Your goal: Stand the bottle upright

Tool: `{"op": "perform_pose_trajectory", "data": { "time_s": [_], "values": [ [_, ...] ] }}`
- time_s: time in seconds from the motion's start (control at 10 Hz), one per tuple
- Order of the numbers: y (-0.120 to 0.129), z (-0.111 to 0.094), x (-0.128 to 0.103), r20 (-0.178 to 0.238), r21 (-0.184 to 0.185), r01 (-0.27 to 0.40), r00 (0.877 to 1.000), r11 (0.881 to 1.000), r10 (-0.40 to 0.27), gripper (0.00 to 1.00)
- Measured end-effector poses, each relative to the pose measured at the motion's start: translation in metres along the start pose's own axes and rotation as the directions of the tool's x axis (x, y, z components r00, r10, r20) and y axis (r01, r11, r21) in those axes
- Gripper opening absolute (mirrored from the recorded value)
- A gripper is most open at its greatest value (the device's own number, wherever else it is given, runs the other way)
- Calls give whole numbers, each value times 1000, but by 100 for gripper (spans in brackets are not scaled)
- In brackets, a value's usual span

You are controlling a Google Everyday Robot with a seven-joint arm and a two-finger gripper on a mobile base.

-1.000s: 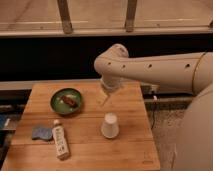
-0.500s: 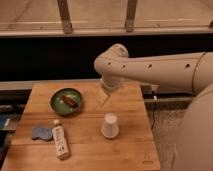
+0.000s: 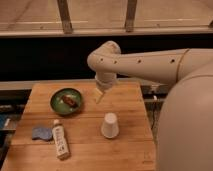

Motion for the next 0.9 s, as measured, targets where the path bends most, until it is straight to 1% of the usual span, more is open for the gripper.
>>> {"op": "perform_pose_trajectory", "data": {
  "time_s": [0.2,0.3,0.4,0.6,0.7,0.9],
  "values": [
    [28,7,-45,-10,-12,56,998,998,-56,80],
    [43,9,-61,-18,-16,69,997,997,-69,80],
    [55,11,-71,-20,-19,75,997,997,-75,80],
    [95,9,-85,6,-19,22,1000,1000,-22,80],
    [105,9,-87,12,-20,8,1000,1000,-8,80],
    [112,8,-87,15,-19,-6,1000,1000,7,80]
  ]
}}
